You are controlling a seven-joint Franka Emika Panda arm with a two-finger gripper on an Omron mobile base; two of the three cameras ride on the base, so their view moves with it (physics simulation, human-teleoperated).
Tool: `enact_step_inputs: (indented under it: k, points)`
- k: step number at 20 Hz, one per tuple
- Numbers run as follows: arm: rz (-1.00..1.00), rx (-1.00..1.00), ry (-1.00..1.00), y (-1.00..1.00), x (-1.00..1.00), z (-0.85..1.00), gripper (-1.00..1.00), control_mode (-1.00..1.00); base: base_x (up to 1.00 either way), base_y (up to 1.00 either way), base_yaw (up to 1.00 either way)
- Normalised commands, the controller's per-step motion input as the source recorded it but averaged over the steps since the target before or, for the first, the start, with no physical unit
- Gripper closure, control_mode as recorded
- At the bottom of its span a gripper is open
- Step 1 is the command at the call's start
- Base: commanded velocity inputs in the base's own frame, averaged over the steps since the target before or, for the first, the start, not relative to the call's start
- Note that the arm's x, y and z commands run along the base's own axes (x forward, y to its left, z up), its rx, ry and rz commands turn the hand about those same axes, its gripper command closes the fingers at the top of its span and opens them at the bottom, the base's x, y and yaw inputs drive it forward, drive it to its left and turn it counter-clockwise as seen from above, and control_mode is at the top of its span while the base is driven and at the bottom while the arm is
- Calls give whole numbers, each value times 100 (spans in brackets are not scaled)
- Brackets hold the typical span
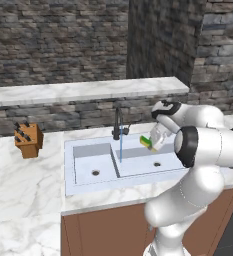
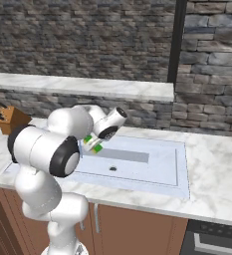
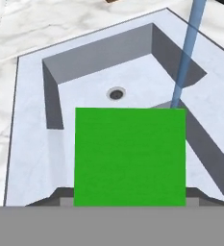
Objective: Soak the sponge with water for a few seconds and then drop it inside the sink.
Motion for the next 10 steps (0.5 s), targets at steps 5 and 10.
enact_step_inputs:
  k: [5, 10]
  points:
    - [2, 0, -3, 9, 3, -37, 100, -100, 0, 0, 0]
    - [0, 0, -3, 17, 0, -30, 100, -100, 0, 0, 0]
